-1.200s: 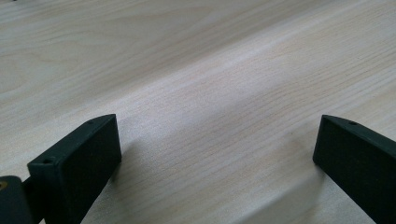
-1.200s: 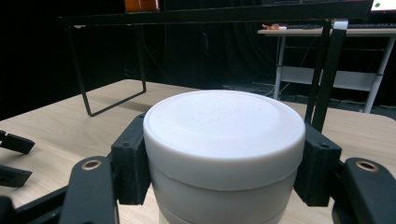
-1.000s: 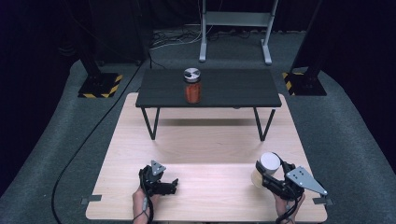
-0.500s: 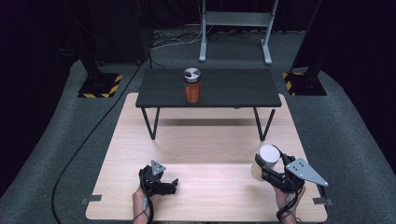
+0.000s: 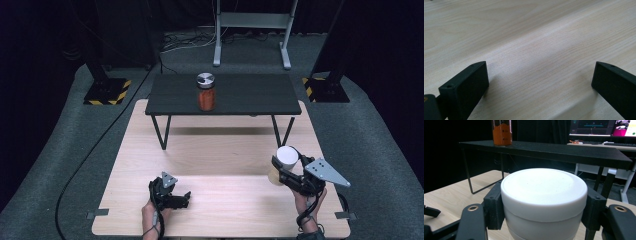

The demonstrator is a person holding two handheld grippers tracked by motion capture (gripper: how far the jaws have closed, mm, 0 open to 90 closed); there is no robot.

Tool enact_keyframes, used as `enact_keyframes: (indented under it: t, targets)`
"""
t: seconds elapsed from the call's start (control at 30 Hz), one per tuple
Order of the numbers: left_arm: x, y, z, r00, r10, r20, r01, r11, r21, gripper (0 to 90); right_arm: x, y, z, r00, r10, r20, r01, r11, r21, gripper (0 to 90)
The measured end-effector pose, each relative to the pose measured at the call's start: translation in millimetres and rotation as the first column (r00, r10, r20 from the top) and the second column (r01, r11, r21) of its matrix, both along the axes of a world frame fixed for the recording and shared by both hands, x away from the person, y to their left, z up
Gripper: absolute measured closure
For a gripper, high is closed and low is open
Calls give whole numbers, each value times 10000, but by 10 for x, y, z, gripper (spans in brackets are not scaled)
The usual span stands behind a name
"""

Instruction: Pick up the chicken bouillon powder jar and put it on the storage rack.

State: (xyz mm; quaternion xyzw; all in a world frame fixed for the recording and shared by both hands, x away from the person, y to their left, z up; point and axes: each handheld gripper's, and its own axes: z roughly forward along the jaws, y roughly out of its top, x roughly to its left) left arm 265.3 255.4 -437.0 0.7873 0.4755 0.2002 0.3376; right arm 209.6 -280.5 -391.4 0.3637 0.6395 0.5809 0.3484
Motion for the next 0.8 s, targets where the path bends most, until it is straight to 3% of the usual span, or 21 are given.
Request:
enact_keyframes:
  t: [0.8]
  targets:
    - [2, 4, 0, 10000, -38, 10, 38, 10000, 6, 10, 206, 31, 238, 9998, 144, 153, -141, 9997, -217, 329]
